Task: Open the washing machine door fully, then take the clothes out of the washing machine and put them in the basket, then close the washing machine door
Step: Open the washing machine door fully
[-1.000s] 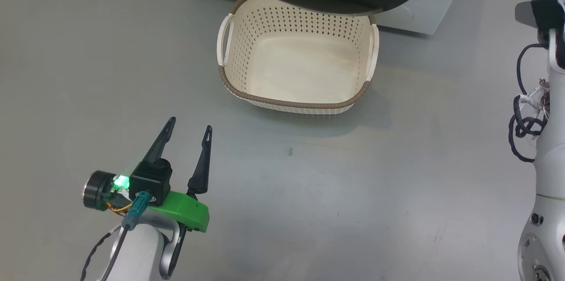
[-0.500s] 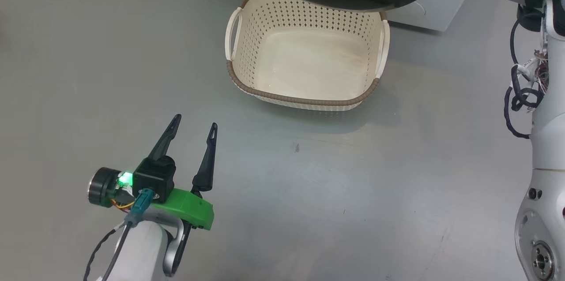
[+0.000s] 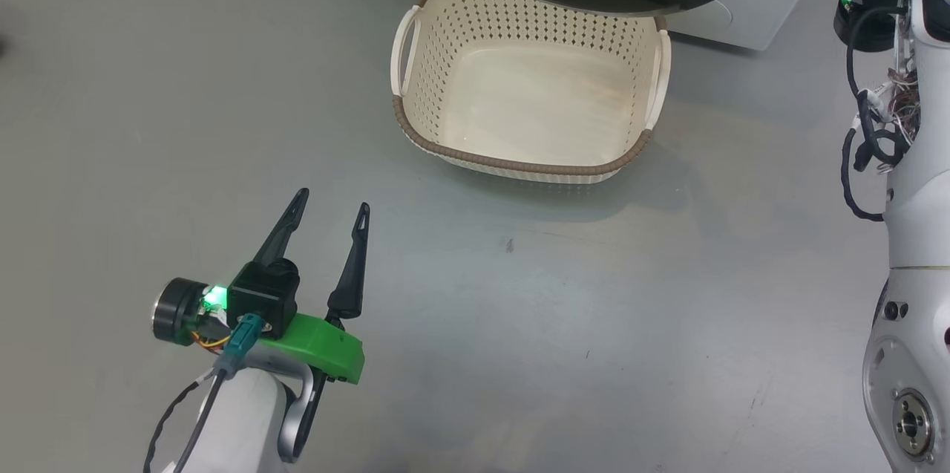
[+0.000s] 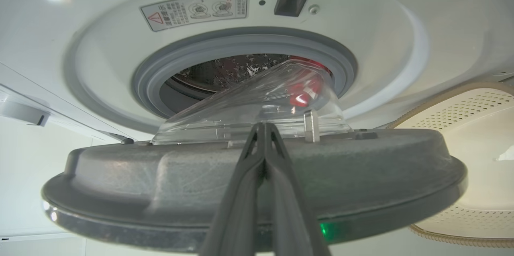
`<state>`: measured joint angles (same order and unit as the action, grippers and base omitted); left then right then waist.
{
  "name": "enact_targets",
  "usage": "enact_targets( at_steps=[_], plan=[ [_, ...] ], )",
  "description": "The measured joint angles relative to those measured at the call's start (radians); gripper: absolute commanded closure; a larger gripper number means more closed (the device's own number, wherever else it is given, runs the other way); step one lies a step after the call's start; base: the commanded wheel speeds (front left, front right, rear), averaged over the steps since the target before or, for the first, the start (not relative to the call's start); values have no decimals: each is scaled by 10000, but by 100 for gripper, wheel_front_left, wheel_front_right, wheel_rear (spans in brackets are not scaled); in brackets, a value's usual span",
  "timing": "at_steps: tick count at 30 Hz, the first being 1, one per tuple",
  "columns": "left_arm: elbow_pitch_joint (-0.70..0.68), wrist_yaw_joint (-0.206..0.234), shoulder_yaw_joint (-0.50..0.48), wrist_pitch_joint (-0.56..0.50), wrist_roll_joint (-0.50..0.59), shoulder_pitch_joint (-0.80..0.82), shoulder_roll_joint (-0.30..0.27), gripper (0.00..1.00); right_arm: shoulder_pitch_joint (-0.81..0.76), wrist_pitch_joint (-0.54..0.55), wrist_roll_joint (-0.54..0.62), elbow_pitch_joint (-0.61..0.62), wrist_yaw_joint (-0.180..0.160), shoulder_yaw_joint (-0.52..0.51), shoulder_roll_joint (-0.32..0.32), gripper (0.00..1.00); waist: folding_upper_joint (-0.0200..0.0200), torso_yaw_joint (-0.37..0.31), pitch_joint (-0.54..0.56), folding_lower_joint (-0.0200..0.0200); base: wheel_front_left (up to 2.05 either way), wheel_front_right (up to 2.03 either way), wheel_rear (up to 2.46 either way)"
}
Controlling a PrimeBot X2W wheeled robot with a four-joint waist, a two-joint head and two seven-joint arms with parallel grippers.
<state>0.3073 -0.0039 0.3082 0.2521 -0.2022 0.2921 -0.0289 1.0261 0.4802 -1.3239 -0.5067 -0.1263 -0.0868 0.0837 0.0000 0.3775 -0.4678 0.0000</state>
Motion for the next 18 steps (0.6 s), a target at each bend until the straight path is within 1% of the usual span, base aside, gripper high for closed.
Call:
enact_targets(
  at_steps=[18],
  plan=[
    [40,94,81,0,-54,16,8,0,268,882,-629,-892,-2,119,77,100,0,12,16,0,0,0,0]
  ],
)
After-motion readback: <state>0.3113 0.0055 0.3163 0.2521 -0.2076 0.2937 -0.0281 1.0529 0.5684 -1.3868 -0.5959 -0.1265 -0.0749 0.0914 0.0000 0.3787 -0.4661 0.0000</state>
